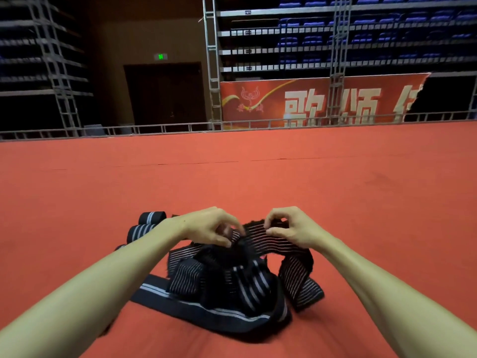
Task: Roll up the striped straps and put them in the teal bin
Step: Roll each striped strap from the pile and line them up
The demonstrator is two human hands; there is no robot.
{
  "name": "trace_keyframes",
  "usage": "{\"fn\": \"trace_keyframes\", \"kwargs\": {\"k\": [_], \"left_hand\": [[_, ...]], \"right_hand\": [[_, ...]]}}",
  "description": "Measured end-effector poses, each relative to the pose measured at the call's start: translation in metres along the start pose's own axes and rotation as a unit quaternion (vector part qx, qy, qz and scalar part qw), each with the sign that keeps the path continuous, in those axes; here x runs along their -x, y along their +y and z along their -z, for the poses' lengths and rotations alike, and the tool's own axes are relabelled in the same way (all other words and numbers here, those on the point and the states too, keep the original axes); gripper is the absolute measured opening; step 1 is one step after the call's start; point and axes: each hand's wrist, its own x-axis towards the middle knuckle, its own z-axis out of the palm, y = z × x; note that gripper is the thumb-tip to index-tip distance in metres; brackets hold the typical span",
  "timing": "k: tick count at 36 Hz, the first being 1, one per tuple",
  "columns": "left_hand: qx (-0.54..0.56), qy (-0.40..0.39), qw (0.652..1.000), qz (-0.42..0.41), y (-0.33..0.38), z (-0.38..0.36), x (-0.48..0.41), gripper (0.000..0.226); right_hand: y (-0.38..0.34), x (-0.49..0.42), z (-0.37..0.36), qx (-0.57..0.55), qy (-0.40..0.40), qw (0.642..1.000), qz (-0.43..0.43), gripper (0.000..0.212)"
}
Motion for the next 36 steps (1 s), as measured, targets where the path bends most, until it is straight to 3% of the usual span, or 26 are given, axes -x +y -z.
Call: {"fn": "trace_keyframes", "kwargs": {"k": [2, 8, 16, 27, 32, 36], "left_hand": [[-0.004, 0.004, 1.000, 0.013, -0.009, -0.001, 0.004, 0.029], [0.036, 0.077, 0.996, 0.005, -0.004, -0.012, -0.005, 0.048], [0.046, 0.125, 0.991, -0.024, 0.011, -0.019, -0.025, 0.050], [0.022, 0.204, 0.977, -0.057, 0.022, -0.020, -0.038, 0.014], [0.024, 0.222, 0.972, -0.077, 0.025, -0.016, -0.039, 0.007], [0.049, 0.236, 0.969, -0.061, 0.028, -0.014, -0.041, 0.006]], "right_hand": [[0.007, 0.005, 0.010, -0.002, 0.021, 1.000, -0.009, 0.017], [0.008, 0.004, 0.010, 0.012, 0.011, 1.000, -0.005, 0.008], [-0.001, 0.000, 0.018, -0.025, 0.025, 0.999, 0.007, 0.009], [-0.004, 0.001, 0.028, -0.065, 0.032, 0.997, -0.010, 0.008], [-0.004, -0.003, 0.029, 0.031, 0.041, 0.999, 0.000, 0.005], [-0.015, -0.001, 0.019, 0.037, 0.070, 0.996, 0.028, 0.008]]}}
